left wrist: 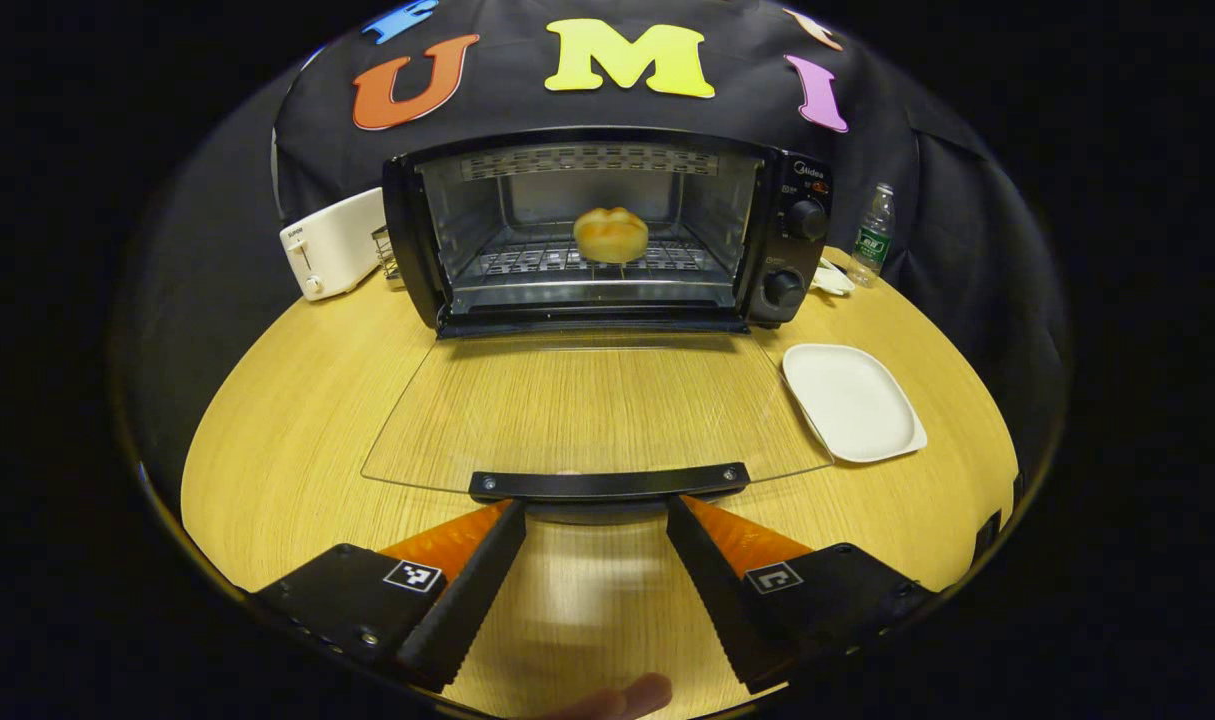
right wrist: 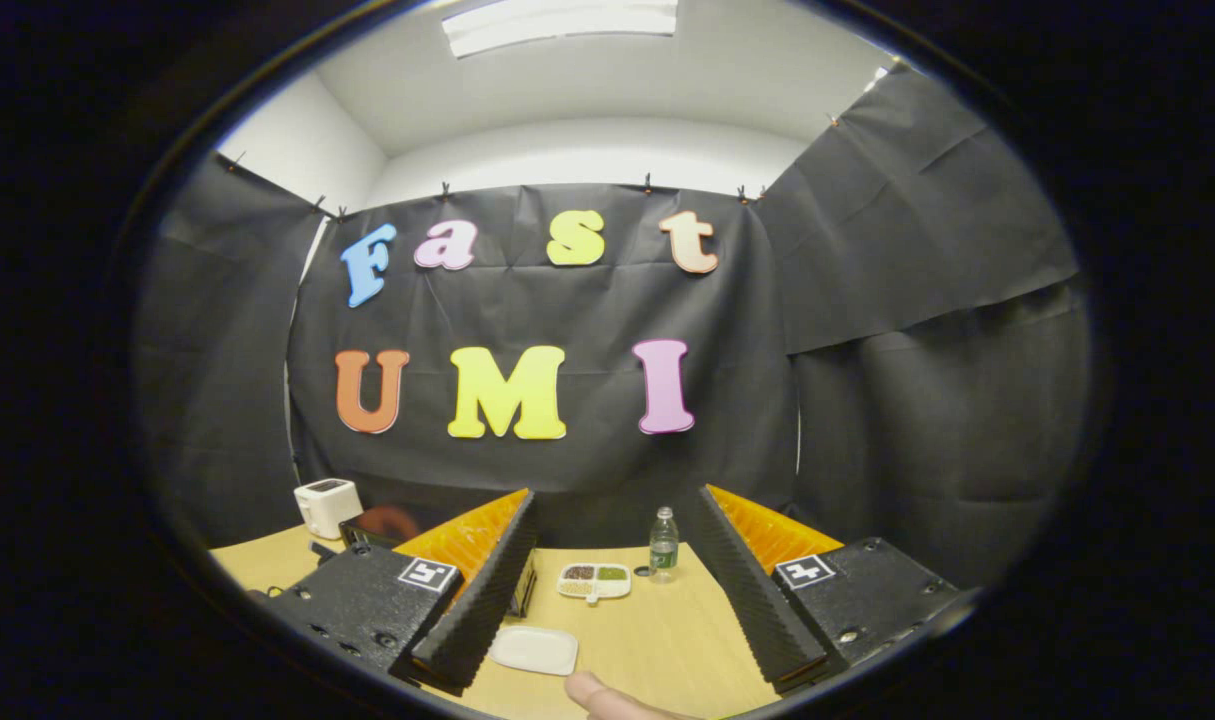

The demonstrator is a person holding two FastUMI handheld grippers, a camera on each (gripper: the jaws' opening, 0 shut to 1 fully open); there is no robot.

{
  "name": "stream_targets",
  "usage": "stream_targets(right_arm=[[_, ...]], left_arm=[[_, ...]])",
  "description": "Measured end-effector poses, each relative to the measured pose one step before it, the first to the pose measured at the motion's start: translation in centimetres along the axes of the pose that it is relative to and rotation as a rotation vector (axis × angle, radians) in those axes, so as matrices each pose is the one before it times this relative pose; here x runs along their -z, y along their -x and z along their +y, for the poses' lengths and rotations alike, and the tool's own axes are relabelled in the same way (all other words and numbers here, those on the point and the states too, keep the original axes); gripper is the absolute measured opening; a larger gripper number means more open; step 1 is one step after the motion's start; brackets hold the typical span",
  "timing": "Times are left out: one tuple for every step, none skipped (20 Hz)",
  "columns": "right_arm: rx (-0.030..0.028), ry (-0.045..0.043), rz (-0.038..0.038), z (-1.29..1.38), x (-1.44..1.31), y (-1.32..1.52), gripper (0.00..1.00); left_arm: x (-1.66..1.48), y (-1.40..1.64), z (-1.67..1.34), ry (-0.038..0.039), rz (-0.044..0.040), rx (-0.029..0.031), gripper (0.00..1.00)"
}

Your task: Open the electric oven with the left hand, put the food in, and close the electric oven.

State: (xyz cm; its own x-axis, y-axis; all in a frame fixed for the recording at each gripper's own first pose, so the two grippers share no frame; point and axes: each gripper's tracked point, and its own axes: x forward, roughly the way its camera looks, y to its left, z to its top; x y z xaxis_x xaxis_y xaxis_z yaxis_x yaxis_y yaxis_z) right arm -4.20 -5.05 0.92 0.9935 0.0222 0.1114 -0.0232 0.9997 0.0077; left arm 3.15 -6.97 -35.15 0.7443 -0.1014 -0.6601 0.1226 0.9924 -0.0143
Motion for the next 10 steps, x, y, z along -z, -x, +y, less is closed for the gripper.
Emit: stream_targets(right_arm=[[0.00309,-0.01101,-0.00552,-0.046,-0.128,-0.062,0.94],[0.00236,-0.00546,-0.00054,-0.09,0.002,-0.092,0.94],[-0.00079,-0.00404,0.00225,0.056,0.295,-0.041,1.0],[-0.00223,-0.00418,0.00121,0.089,0.067,-0.009,0.94],[0.00004,-0.00145,0.00449,-0.05,0.161,-0.027,0.94],[0.00118,-0.00221,0.00096,-0.123,0.062,-0.091,0.94],[0.00234,-0.00195,-0.00175,-0.056,-0.104,0.018,0.95],[0.00363,0.00255,-0.00089,-0.039,-0.056,-0.042,0.94],[0.00214,0.00158,-0.00138,-0.102,0.126,-0.005,0.94],[-0.00048,-0.00303,-0.00226,0.038,-0.141,-0.034,0.94]], left_arm=[[-0.157,0.122,0.007,-0.00181,-0.0011,0.00052,0.94],[-0.177,0.126,0.027,0.00266,-0.00263,0.0004,0.94],[-0.193,0.159,-0.028,0.00129,-0.00398,-0.00034,0.94],[-0.234,0.221,0.029,-0.0015,-0.00952,-0.00028,0.94],[-0.327,0.235,-0.071,-0.0037,-0.01343,-0.00113,0.94],[-0.342,0.138,0.028,-0.00378,-0.01192,-0.00128,0.94],[-0.344,0.164,0.067,0.00429,-0.00682,-0.00046,0.94],[-0.374,0.201,0.01,0.00772,-0.00828,0.0004,0.94],[-0.307,0.199,-0.115,-0.0011,-0.00534,-0.00031,0.94],[-0.358,0.151,0.027,-0.00041,-0.00996,-0.00071,0.94]])
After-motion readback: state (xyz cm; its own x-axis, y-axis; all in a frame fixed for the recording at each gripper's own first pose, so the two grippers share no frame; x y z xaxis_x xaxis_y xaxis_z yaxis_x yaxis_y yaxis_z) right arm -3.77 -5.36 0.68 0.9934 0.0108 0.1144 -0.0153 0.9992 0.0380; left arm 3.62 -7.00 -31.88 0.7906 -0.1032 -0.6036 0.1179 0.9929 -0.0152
